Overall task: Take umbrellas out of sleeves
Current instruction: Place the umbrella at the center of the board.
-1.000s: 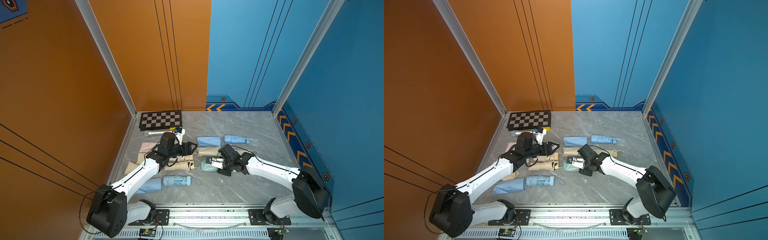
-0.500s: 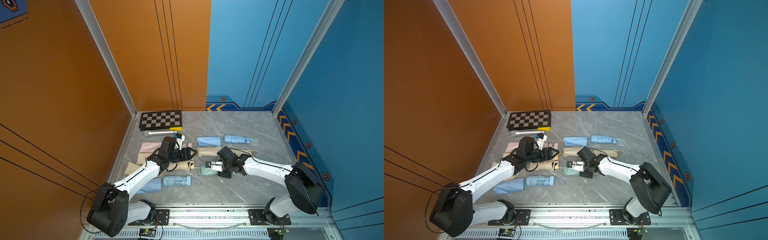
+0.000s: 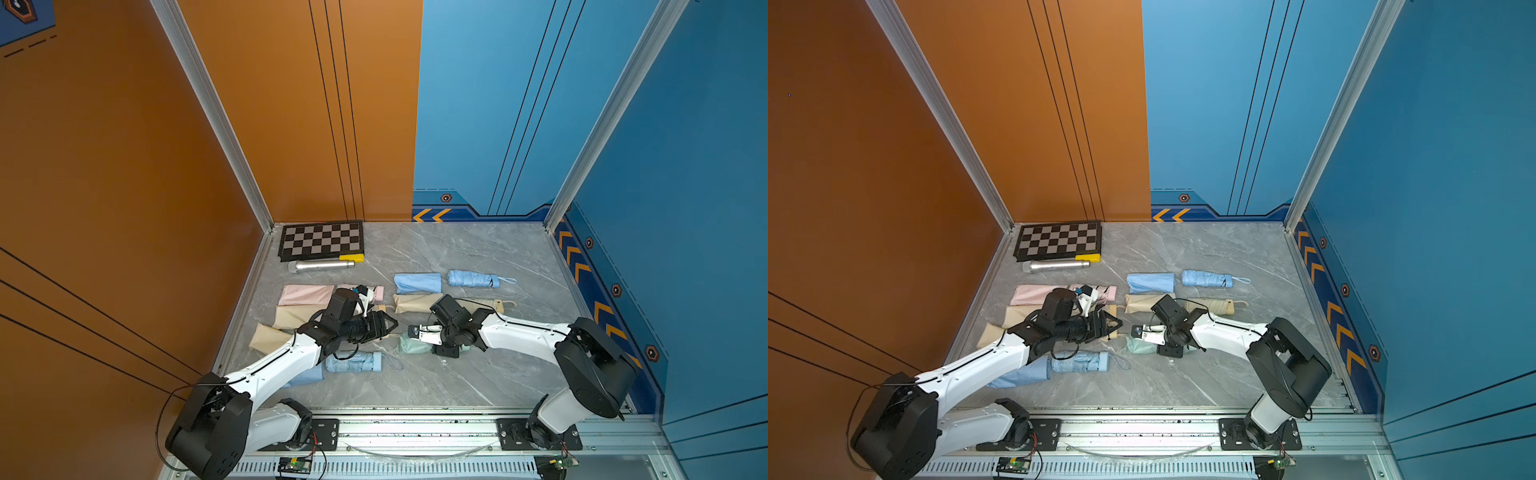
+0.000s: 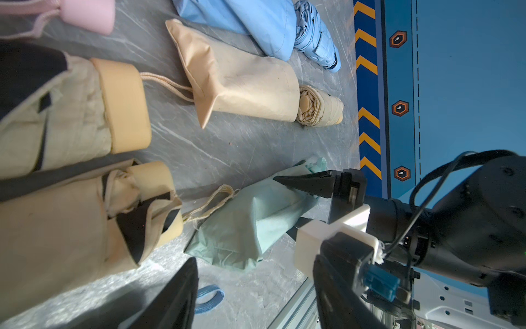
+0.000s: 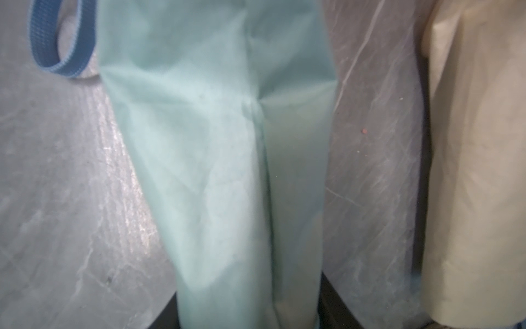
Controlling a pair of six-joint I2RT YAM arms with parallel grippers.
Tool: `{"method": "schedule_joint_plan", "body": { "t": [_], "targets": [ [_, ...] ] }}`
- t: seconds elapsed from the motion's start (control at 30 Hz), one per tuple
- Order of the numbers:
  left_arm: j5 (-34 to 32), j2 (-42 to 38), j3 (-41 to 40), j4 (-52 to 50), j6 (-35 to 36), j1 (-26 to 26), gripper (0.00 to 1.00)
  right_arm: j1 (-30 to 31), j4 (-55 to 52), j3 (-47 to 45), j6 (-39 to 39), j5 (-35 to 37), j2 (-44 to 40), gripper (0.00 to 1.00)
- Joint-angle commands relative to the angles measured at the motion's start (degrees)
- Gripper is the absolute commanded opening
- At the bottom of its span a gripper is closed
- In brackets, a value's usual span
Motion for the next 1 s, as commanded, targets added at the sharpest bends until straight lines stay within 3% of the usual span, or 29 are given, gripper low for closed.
{"method": "schedule_joint_plan", "body": {
  "t": [0.0, 0.3, 0.47, 0.73, 0.97],
  "targets": [
    [0.06, -0.06, -1.43, -1.89, -0.40, -0.16, 0.61, 0.47, -1.06, 2.21, -0.99, -1.58, 1.36, 0.52],
    [-0.19, 2.17, -0.46, -0.35, 1.99, -0.76, 0.60, 0.91, -0.70, 3.49, 1.49, -1.42, 0.82, 0.87],
    [-0.92, 3.55, 2.10, -3.64, 4.84, -0.82, 0.61, 0.68, -0.04, 2.94, 3.83, -0.81, -3.80, 0.99],
    [-0.16, 6.13, 6.05, -7.73, 6.59, -0.80, 0.61, -0.72, 6.07, -1.20, 11.28, -0.49, -16.75, 1.00],
    [0.81, 8.08, 7.13, -8.67, 5.61, -1.52, 0.59, -5.73, 9.09, -3.88, 22.00, 2.40, -24.68, 1.00]
  ]
}}
